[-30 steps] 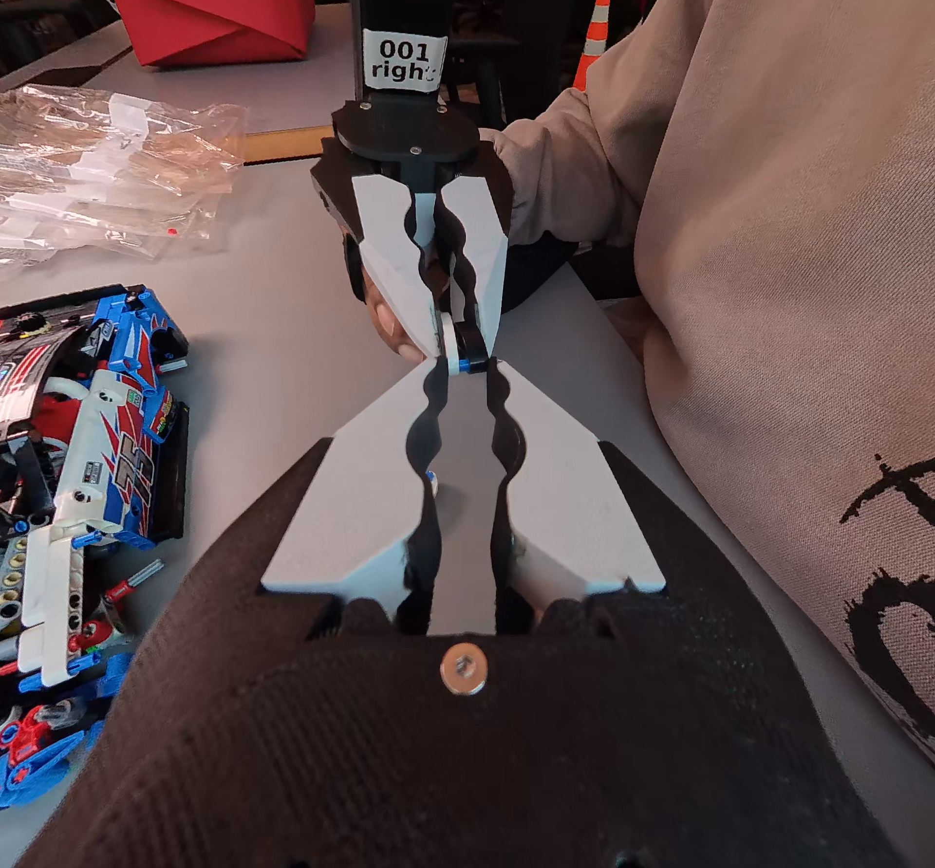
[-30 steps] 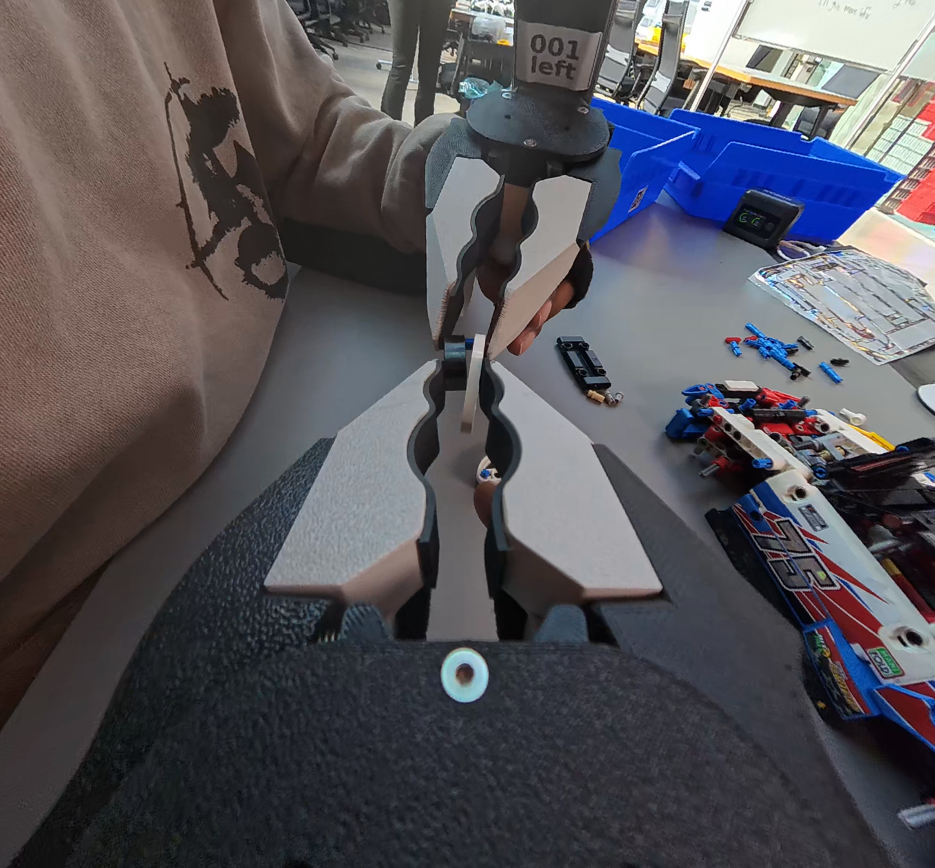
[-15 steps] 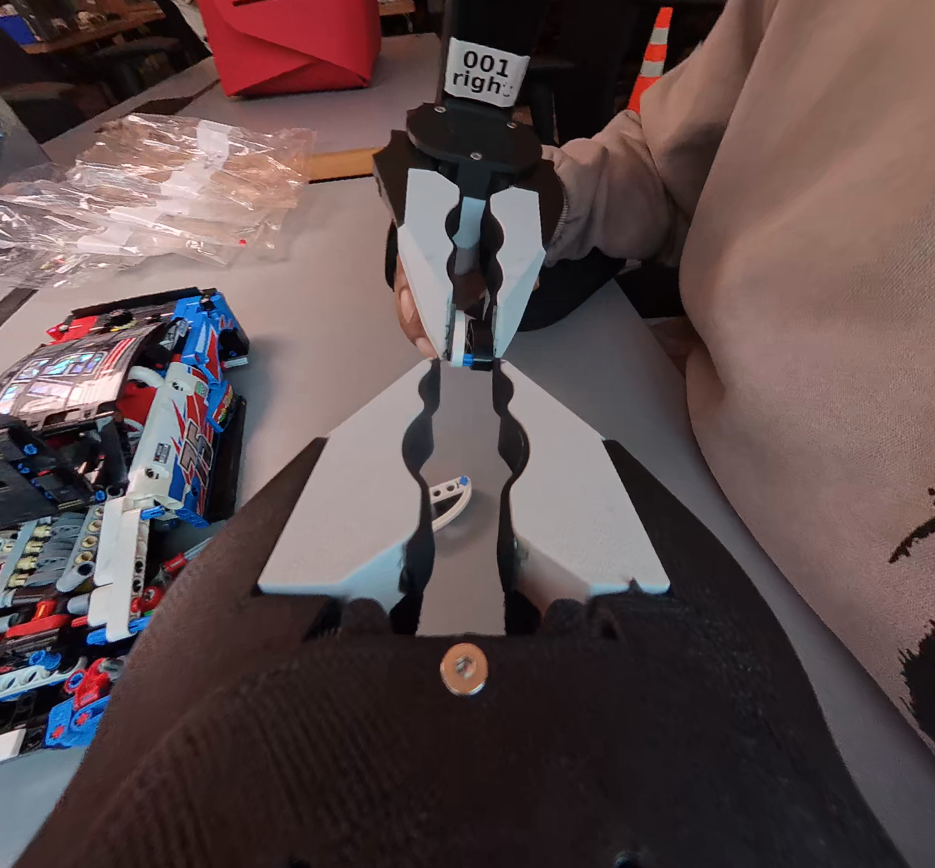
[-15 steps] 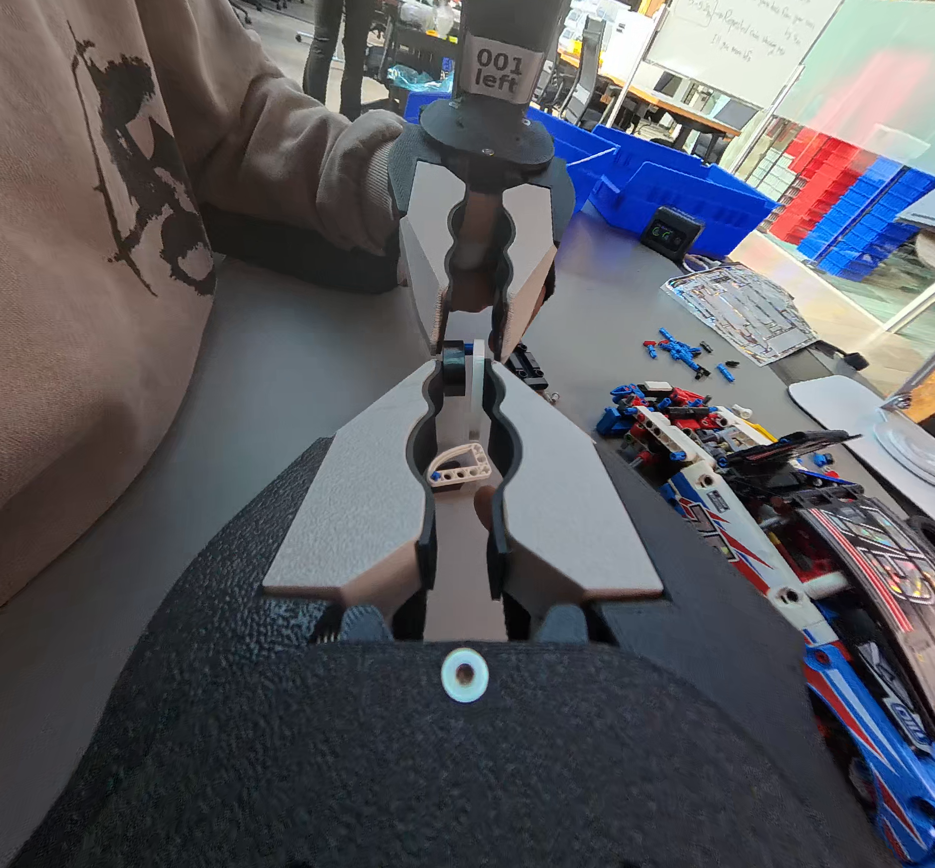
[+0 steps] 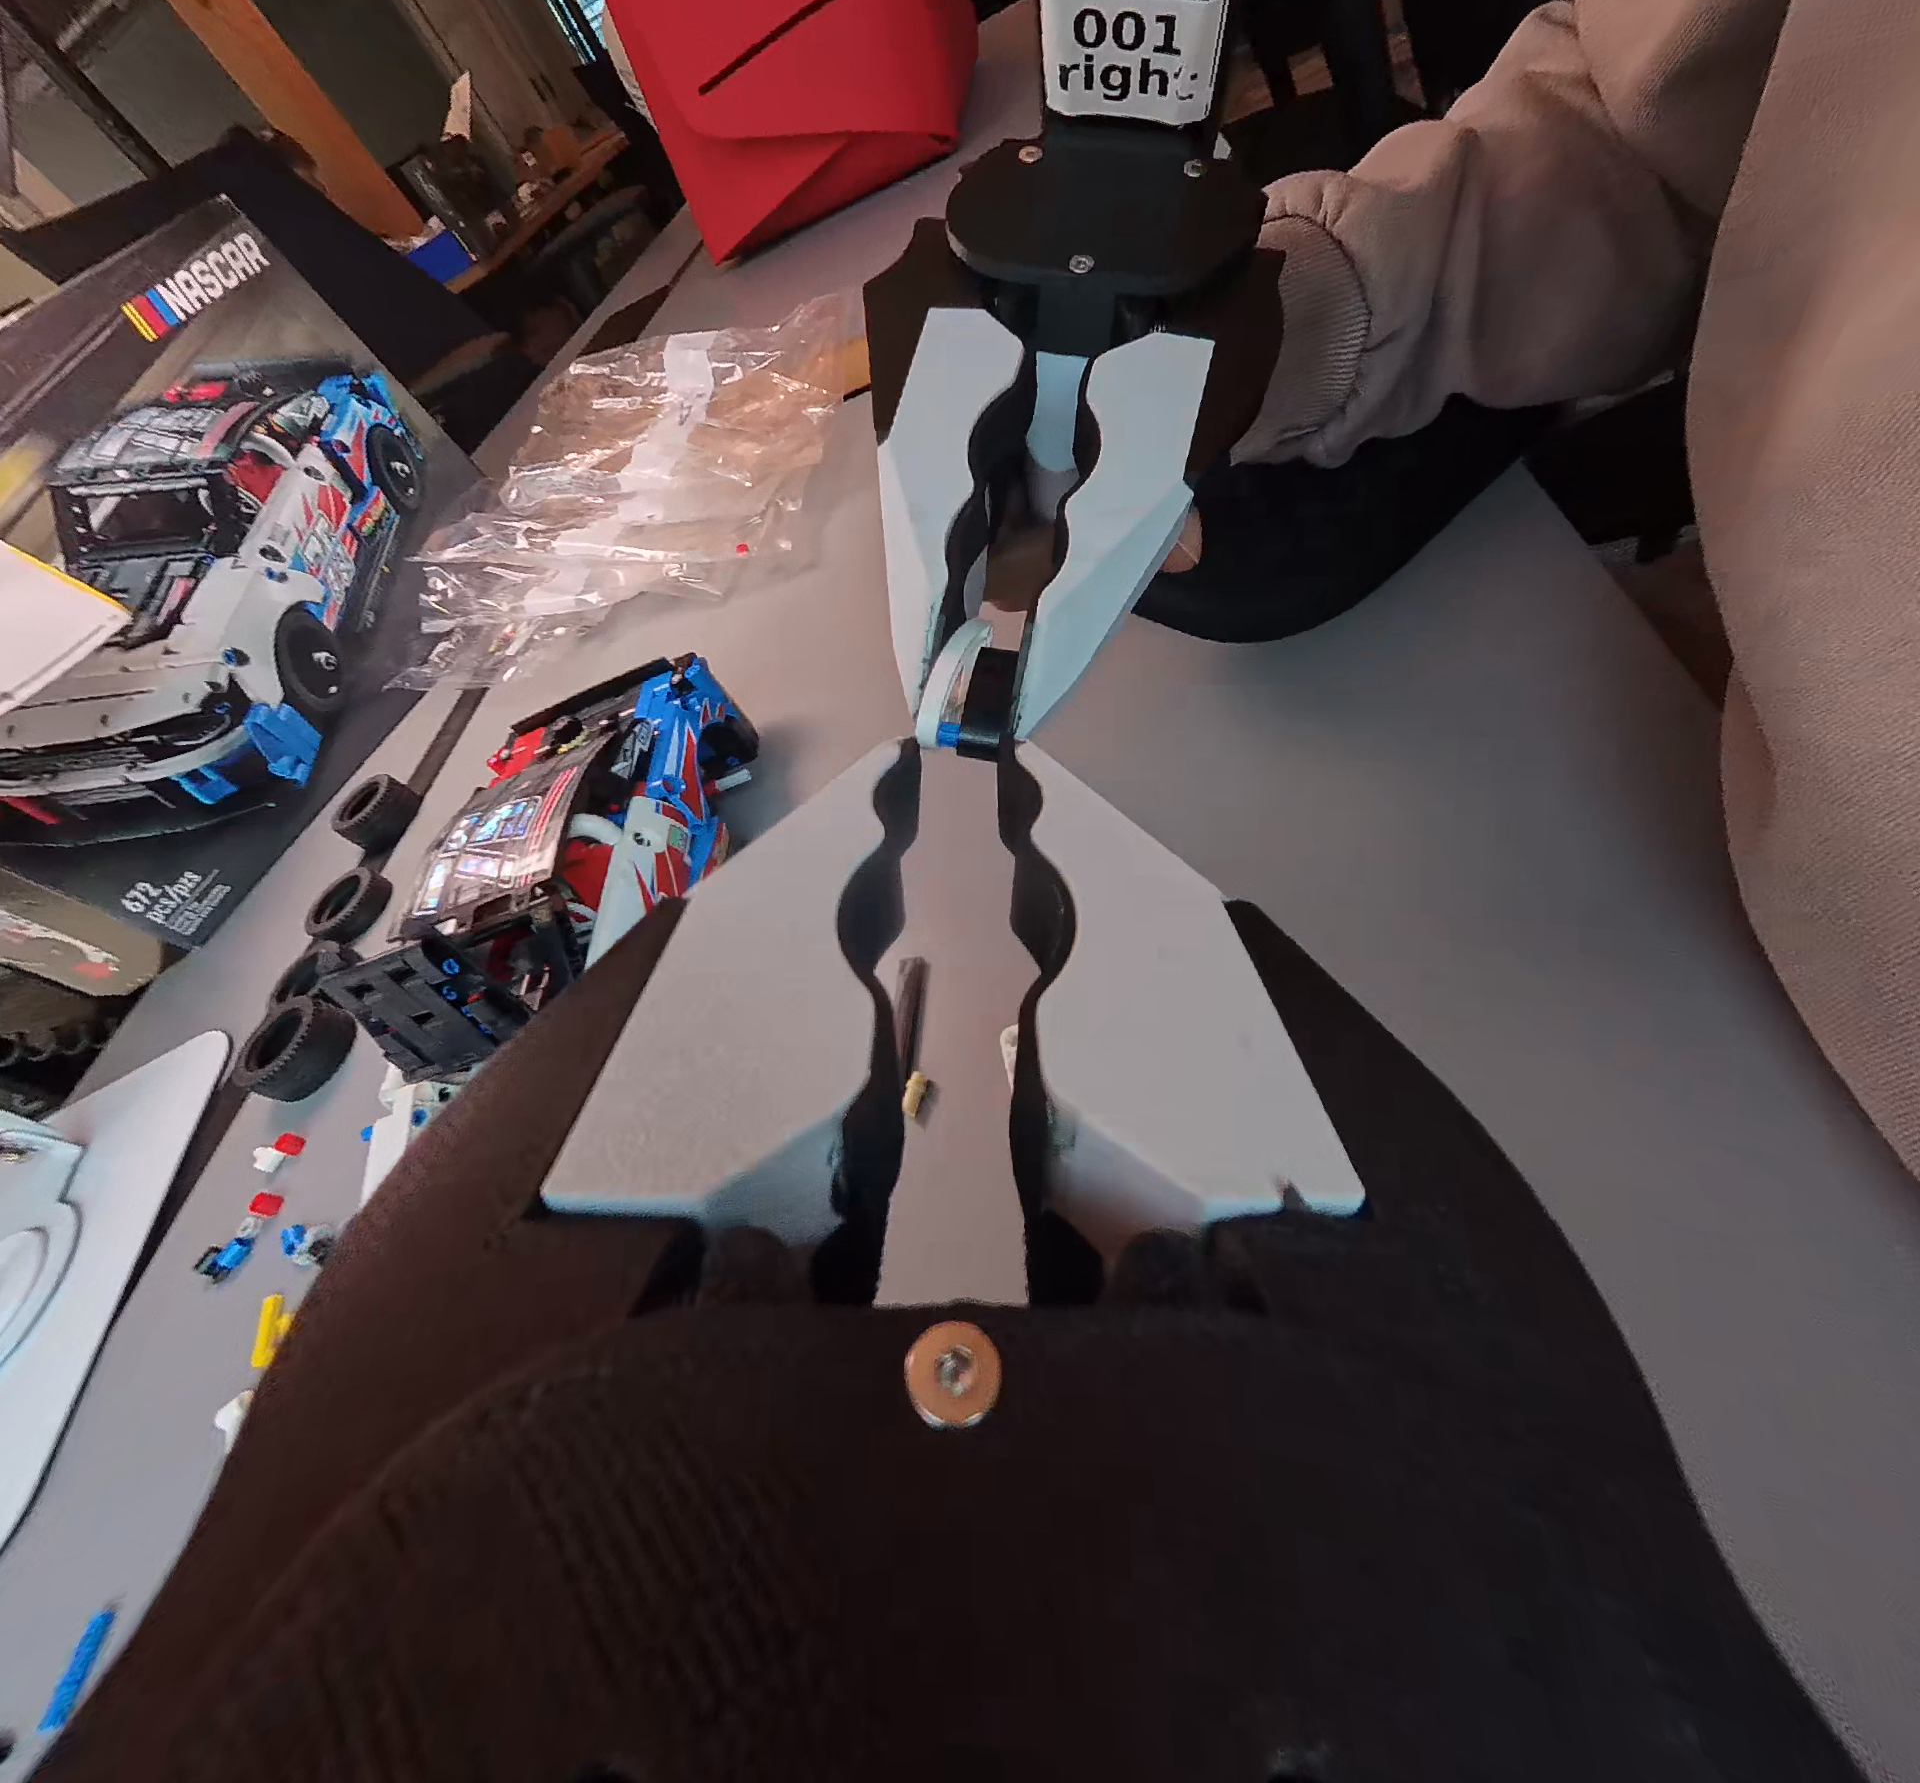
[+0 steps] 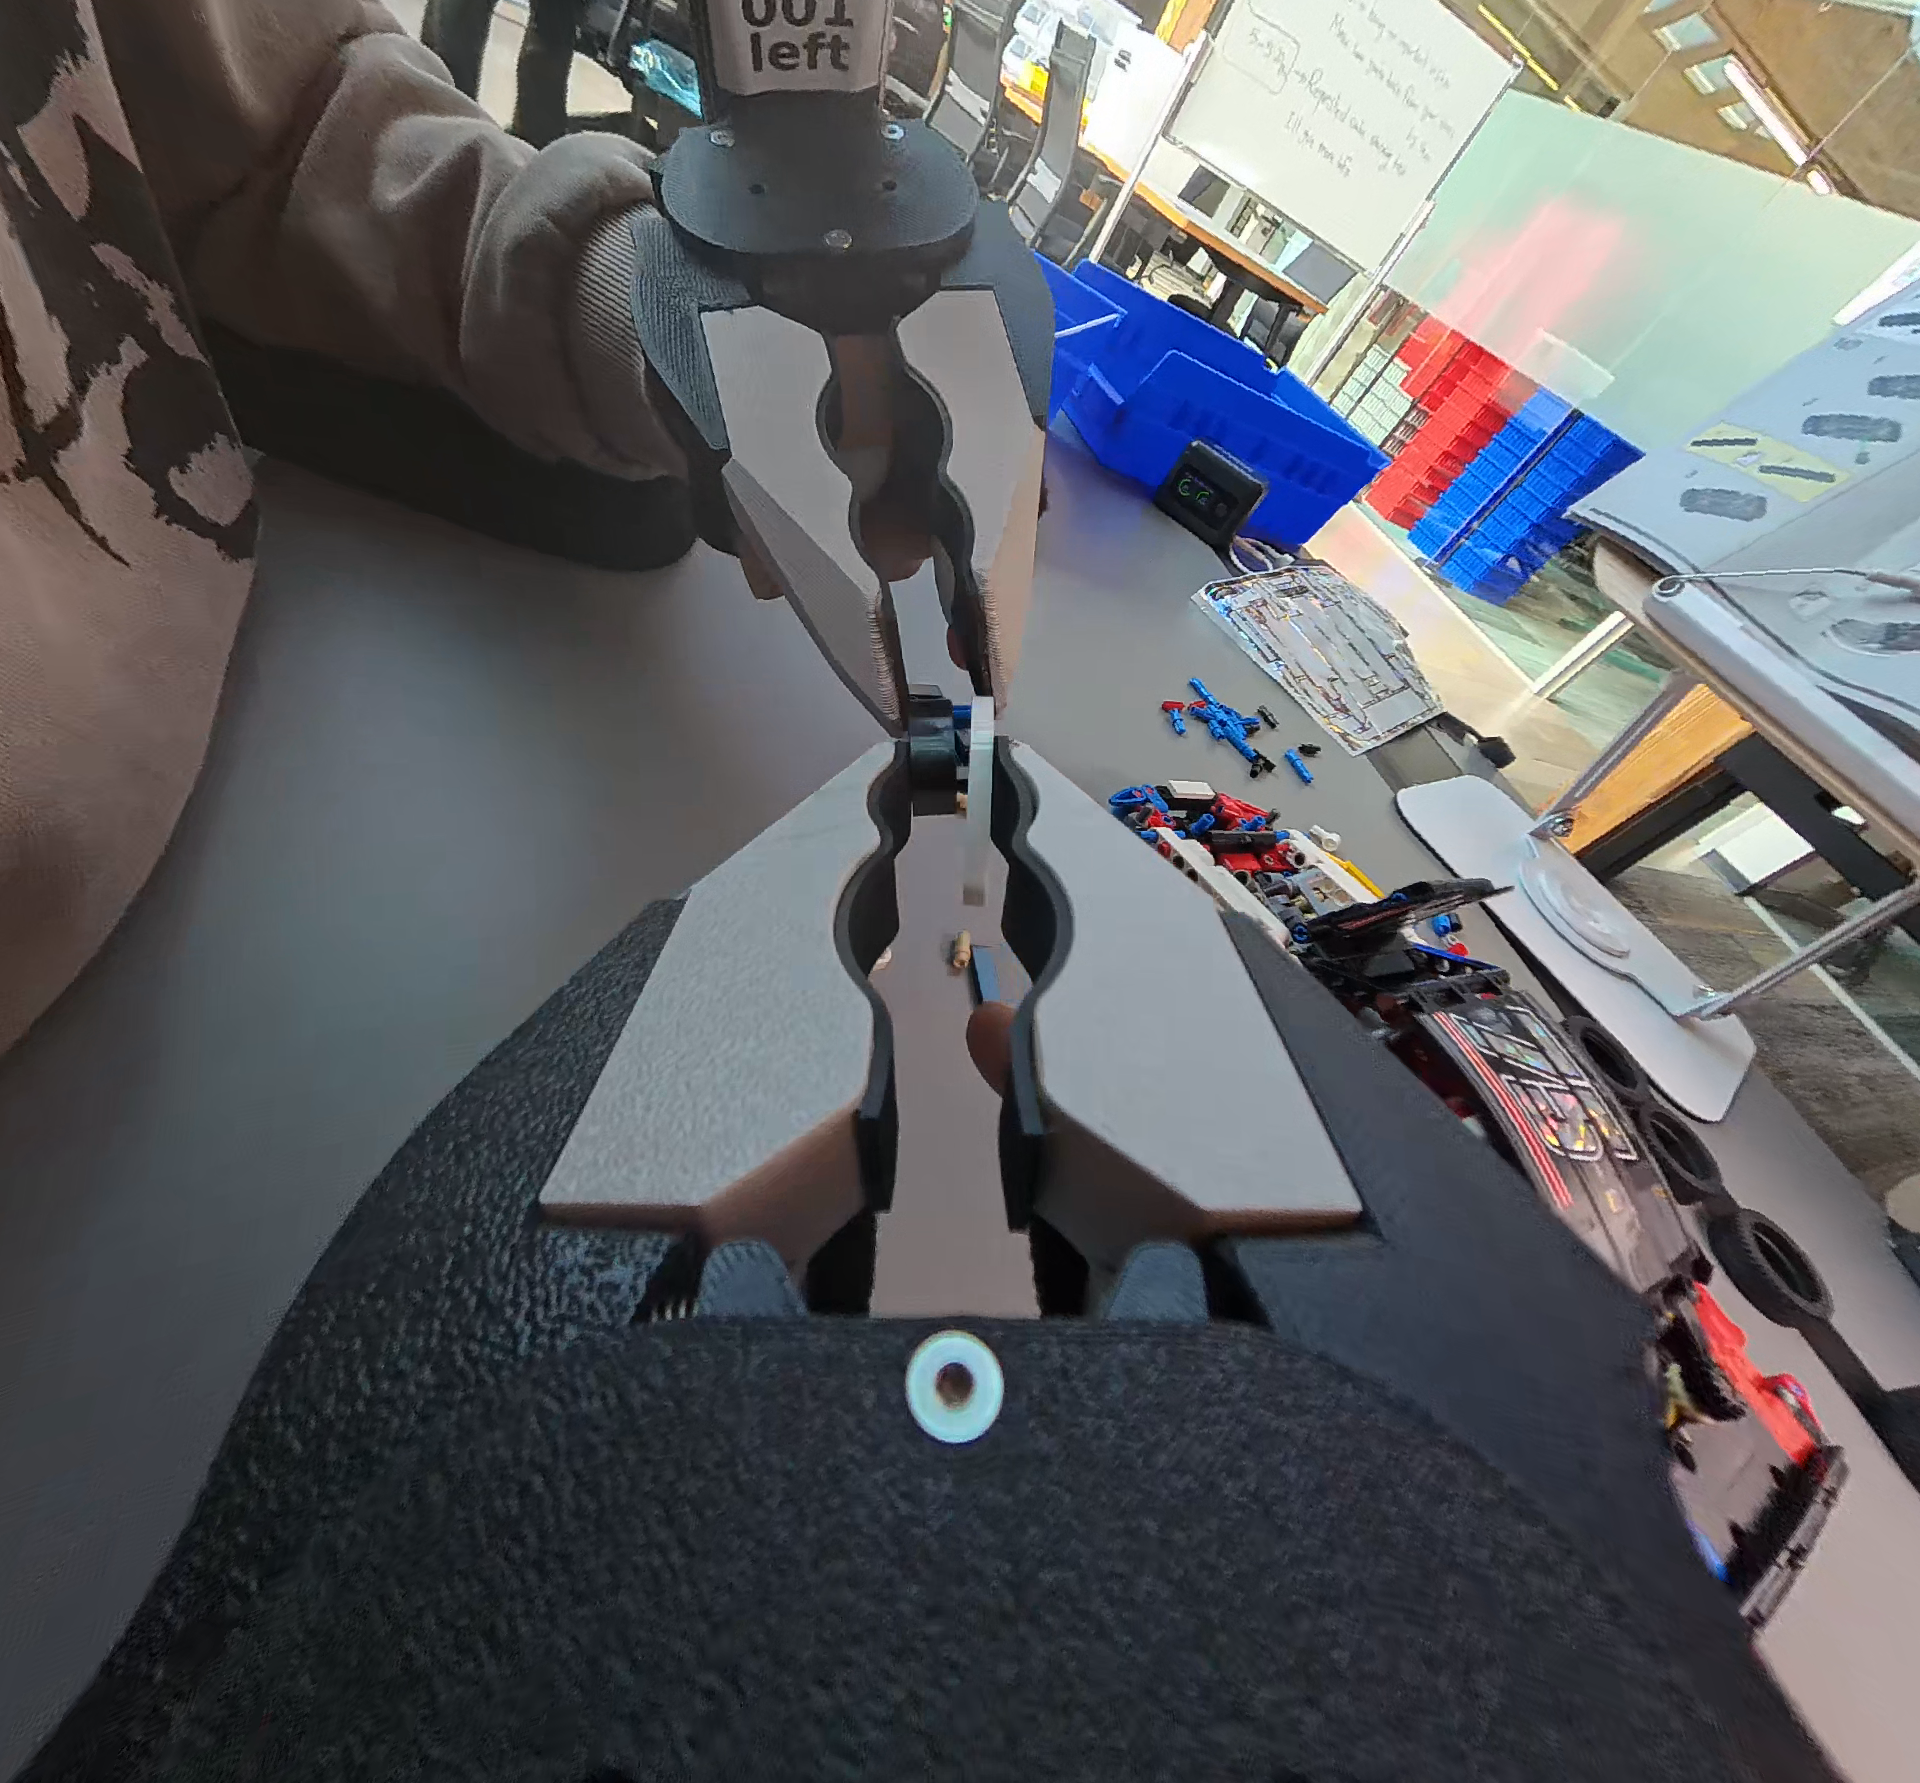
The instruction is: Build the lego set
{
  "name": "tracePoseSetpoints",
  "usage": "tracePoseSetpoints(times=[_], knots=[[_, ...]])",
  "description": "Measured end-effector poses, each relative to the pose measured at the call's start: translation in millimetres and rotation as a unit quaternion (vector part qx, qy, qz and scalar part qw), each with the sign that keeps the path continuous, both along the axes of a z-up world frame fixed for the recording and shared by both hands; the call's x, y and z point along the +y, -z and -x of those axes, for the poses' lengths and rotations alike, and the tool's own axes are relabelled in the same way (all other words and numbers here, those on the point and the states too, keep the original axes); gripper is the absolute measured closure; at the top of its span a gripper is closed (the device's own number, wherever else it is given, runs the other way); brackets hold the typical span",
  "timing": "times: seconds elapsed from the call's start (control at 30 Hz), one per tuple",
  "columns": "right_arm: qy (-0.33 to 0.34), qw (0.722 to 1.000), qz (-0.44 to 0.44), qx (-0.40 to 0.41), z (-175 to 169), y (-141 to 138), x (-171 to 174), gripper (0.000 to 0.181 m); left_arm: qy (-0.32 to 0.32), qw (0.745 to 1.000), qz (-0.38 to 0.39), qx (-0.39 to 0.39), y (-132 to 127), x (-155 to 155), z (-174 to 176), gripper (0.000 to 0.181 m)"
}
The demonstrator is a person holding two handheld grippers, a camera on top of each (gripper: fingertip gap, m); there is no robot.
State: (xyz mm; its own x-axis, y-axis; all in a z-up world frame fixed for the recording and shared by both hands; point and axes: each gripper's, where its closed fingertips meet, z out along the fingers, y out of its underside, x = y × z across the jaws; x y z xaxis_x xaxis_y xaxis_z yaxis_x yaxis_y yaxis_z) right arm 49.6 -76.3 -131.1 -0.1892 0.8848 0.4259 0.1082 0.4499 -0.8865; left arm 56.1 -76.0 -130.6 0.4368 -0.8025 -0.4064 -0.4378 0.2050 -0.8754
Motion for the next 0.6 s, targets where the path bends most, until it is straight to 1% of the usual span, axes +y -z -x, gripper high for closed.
tracePoseSetpoints(times=[0.13,0.27,0.4,0.6], knots=[[0.006,0.999,-0.047,-0.004,-1.2,3.1,-1.0,0.170,-0.010,0.997,-0.059,0.054,3.0,-1.1,-0.7,0.169],[0.005,0.997,-0.072,-0.010,-1.7,7.4,-1.7,0.170,-0.009,0.994,-0.081,0.078,7.6,-2.0,-1.1,0.170],[-0.002,0.996,-0.087,-0.033,-3.2,17.9,-2.9,0.170,-0.004,0.991,-0.082,0.105,18.1,-3.3,-2.4,0.170],[-0.005,0.994,-0.097,-0.052,-4.7,26.1,-3.6,0.171,0.001,0.990,-0.075,0.119,26.3,-4.3,-3.4,0.170]])
